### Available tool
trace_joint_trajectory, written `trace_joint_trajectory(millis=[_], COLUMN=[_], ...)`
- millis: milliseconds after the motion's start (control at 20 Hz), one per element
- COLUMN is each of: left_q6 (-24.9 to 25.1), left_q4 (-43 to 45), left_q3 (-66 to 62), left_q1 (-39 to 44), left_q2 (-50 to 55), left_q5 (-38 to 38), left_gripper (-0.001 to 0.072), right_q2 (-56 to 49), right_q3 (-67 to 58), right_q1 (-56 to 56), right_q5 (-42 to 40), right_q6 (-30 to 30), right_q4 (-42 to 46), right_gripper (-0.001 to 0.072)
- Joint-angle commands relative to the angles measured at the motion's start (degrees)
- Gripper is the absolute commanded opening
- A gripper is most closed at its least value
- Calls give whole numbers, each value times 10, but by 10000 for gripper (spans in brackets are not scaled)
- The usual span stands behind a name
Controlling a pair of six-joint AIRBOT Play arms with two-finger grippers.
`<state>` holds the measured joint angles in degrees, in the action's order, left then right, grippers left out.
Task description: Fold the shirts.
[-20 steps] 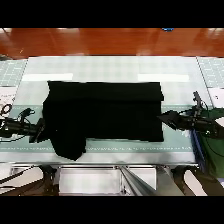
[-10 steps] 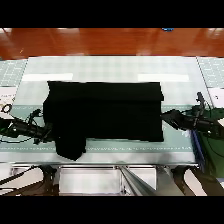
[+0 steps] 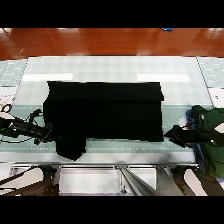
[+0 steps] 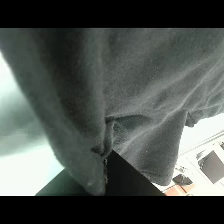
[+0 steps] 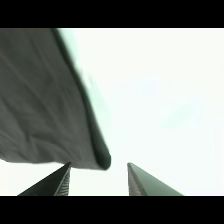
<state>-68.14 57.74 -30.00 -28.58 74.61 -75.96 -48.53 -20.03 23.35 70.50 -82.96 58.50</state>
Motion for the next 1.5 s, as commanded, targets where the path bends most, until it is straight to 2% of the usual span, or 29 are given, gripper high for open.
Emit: trace_joint_trajectory(millis=[0, 150, 350, 400, 450, 500, 650, 850, 1050, 1250, 1400, 1450], left_q6=[-1, 0, 0, 9, 16, 17, 16, 17, 14, 14, -9, -31], left_q4=[-9, -25, -27, -27, -27, -27, -28, -42, -73, -93, -94, -94], left_q3=[-1, -2, -3, -9, -18, -31, -75, -124, -166, -247, -324, -346], left_q1=[0, 0, 0, 0, -2, -7, -28, -26, 2, 43, 75, 86], left_q2=[0, 0, 0, 0, 0, 0, 0, 0, 9, 55, 110, 127], left_q5=[-5, -6, -9, -17, -28, -36, -65, -86, -35, -29, 5, 29], left_gripper=[21, 20, 20, 20, 20, 20, 21, 20, 20, 20, 20, 20], right_q2=[-21, -84, -140, -143, -142, -142, -142, -142, -142, -155, -209, -230], right_q3=[12, 12, 4, -3, -13, -26, -63, -93, -123, -183, -235, -249], right_q1=[-30, -66, -100, -100, -99, -100, -99, -100, -100, -100, -100, -100], right_q5=[0, -54, -131, -128, -111, -89, -50, -40, -93, -141, -140, -142], right_q6=[-15, 12, 72, 90, 116, 140, 150, 153, 157, 156, 164, 177], right_q4=[-4, -48, -158, -172, -175, -174, -157, -162, -160, -161, -179, -192], right_gripper=[410, 410, 392, 292, 99, 24, 24, 23, 24, 23, 24, 24])
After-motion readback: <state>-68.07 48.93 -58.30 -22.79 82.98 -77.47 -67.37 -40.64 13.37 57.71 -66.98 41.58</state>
